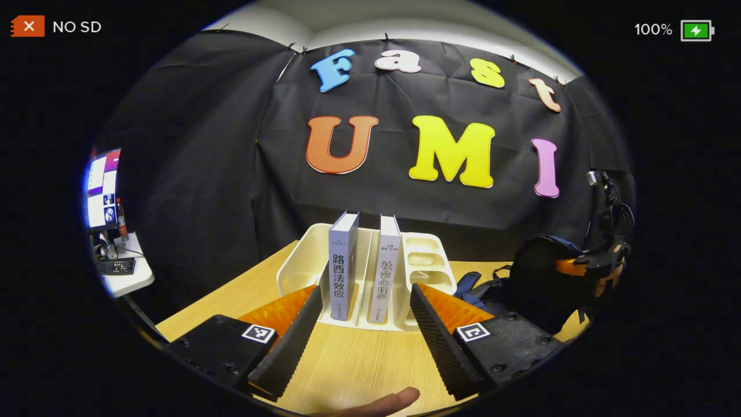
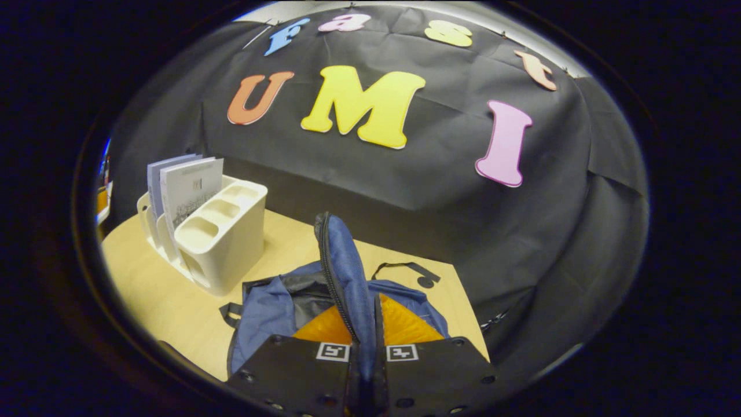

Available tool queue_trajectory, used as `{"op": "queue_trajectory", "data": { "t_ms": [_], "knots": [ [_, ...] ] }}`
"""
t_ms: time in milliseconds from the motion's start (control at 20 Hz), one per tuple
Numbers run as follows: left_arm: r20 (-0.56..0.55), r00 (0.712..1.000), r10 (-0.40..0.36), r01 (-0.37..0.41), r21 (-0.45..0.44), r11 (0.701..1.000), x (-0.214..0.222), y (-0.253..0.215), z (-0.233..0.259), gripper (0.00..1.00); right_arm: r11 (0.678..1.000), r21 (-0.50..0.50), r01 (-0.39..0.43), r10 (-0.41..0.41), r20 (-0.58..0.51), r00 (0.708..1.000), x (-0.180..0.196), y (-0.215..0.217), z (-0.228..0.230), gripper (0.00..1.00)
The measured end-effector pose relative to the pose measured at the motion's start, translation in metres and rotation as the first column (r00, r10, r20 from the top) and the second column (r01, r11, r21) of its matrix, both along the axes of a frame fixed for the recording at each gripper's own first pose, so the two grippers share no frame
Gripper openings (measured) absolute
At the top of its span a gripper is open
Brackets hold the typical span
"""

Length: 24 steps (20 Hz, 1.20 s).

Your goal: Open the schoolbag, grab two books from the bookshelf and put them into the schoolbag.

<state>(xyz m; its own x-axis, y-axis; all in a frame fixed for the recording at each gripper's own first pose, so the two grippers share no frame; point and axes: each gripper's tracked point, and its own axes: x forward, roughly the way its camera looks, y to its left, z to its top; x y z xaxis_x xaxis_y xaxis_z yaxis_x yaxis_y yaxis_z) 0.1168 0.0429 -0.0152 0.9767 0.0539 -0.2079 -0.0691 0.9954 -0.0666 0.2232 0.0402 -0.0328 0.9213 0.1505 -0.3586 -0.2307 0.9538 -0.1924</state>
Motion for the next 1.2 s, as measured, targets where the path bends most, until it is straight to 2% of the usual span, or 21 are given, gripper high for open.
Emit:
{"op": "queue_trajectory", "data": {
  "t_ms": [150,200,250,350,400,500,550,600,700,750,800,850,900,1000,1050,1100,1200],
  "knots": [
    [-0.023,0.999,-0.032,0.033,0.047,0.998,0.047,-0.01,0.019,0.96,0.997,0.07,-0.029,0.03,-0.016,0.999,0.003,-0.014,0.005,0.08],
    [-0.034,0.999,-0.038,0.04,0.053,0.998,0.063,-0.014,0.024,0.96,0.996,0.089,-0.026,0.026,0.002,1.0,0.007,-0.022,0.008,0.12],
    [-0.045,0.997,-0.057,0.059,0.058,0.997,0.08,-0.02,0.027,0.96,0.995,0.092,-0.025,0.025,0.006,1.0,0.009,-0.03,0.006,0.08],
    [-0.082,0.994,-0.072,0.079,0.081,0.994,0.112,-0.03,0.03,0.96,0.992,0.115,-0.047,0.046,0.009,0.999,0.009,-0.038,0.005,0.08],
    [-0.096,0.993,-0.068,0.078,0.099,0.992,0.129,-0.029,0.032,0.96,0.992,0.113,-0.055,0.054,0.014,0.998,0.01,-0.041,0.004,0.12],
    [-0.144,0.988,-0.057,0.073,0.113,0.991,0.157,-0.027,0.033,0.96,0.993,0.099,-0.071,0.068,0.038,0.997,0.008,-0.05,0.004,0.08],
    [-0.171,0.983,-0.06,0.08,0.114,0.99,0.171,-0.029,0.031,1.0,0.992,0.098,-0.079,0.075,0.045,0.996,0.006,-0.051,0.004,0.08],
    [-0.204,0.977,-0.066,0.093,0.127,0.988,0.185,-0.03,0.029,0.96,0.991,0.098,-0.089,0.085,0.043,0.995,0.004,-0.052,0.003,0.08],
    [-0.264,0.963,-0.049,0.1,0.183,0.978,0.209,-0.023,0.021,0.96,0.989,0.091,-0.113,0.109,0.044,0.993,-0.001,-0.049,-0.001,0.08],
    [-0.31,0.95,-0.042,0.11,0.204,0.973,0.219,-0.021,0.014,0.96,0.989,0.085,-0.121,0.117,0.051,0.992,-0.003,-0.049,-0.002,0.08],
    [-0.349,0.936,-0.043,0.122,0.208,0.971,0.226,-0.021,0.005,1.0,0.988,0.084,-0.129,0.125,0.055,0.991,-0.003,-0.047,-0.002,0.08],
    [-0.398,0.917,-0.044,0.134,0.202,0.97,0.232,-0.024,-0.004,0.95,0.987,0.086,-0.139,0.134,0.055,0.989,-0.005,-0.046,-0.004,0.08],
    [-0.442,0.897,-0.031,0.131,0.196,0.972,0.235,-0.021,-0.014,0.95,0.986,0.089,-0.142,0.138,0.055,0.989,-0.005,-0.046,-0.005,0.08],
    [-0.525,0.851,-0.016,0.133,0.186,0.974,0.237,-0.015,-0.032,0.94,0.984,0.097,-0.149,0.144,0.055,0.988,-0.003,-0.049,-0.007,0.08],
    [-0.574,0.819,-0.018,0.144,0.175,0.974,0.236,-0.013,-0.044,0.93,0.983,0.103,-0.149,0.144,0.052,0.988,-0.003,-0.049,-0.009,0.08],
    [-0.616,0.788,-0.017,0.15,0.165,0.975,0.232,-0.012,-0.054,0.92,0.983,0.107,-0.152,0.147,0.048,0.988,-0.002,-0.05,-0.011,0.08],
    [-0.65,0.76,-0.011,0.158,0.168,0.973,0.232,-0.01,-0.062,0.8,0.982,0.103,-0.156,0.151,0.051,0.987,0.0,-0.052,-0.014,0.08]
  ]
}}
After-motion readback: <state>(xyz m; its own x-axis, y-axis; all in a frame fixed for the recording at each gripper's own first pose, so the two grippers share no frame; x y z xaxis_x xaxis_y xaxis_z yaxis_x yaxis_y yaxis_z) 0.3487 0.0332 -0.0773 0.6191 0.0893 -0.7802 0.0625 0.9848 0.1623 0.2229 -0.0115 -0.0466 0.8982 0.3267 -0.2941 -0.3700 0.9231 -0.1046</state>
